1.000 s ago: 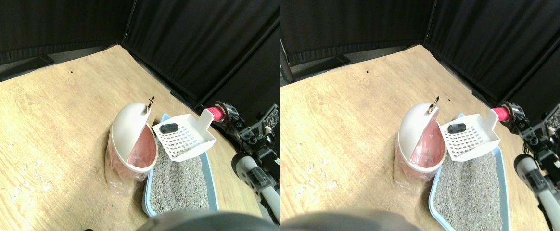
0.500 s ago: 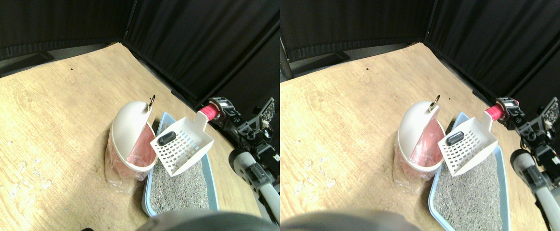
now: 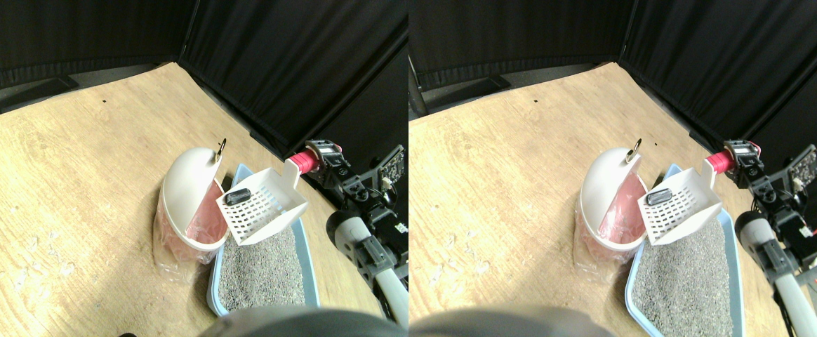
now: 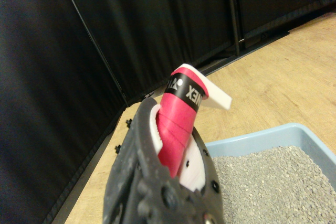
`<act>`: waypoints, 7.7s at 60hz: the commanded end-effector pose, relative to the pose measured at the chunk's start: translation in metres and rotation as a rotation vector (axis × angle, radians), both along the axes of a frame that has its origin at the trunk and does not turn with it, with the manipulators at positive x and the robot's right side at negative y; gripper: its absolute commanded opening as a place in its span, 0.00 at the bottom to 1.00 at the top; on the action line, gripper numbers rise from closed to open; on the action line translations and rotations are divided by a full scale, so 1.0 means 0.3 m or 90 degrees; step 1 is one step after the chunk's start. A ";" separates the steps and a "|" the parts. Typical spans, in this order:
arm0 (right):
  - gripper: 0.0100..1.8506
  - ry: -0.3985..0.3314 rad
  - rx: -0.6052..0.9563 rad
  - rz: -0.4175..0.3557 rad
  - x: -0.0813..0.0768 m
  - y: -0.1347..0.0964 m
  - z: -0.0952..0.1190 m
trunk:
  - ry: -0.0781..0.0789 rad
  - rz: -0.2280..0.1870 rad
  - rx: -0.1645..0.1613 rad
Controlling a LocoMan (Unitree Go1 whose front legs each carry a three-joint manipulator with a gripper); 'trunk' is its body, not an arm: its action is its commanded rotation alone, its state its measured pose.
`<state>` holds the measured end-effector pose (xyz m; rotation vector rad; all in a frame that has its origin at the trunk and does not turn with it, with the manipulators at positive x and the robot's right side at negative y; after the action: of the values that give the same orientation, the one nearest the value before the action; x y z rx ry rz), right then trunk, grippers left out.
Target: Scoop (unimanual)
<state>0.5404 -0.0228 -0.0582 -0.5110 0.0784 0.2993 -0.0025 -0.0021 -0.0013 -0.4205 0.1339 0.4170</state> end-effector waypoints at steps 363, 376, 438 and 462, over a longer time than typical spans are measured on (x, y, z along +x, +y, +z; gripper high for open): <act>0.31 0.089 0.273 -0.329 -0.334 -0.788 -0.155 | -0.010 -0.229 0.141; 0.03 0.052 0.330 -0.278 -0.385 -0.806 -0.157 | -0.013 -0.247 0.153; 0.03 0.063 0.301 -0.230 -0.559 -0.768 -0.141 | -0.015 -0.316 0.181; 0.03 0.063 0.315 -0.228 -0.567 -0.749 -0.177 | -0.015 -0.326 0.180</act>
<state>0.3675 -0.2536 -0.1176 0.0217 0.2396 -0.0437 0.0025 -0.0049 -0.0083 -0.0821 0.1743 -0.0645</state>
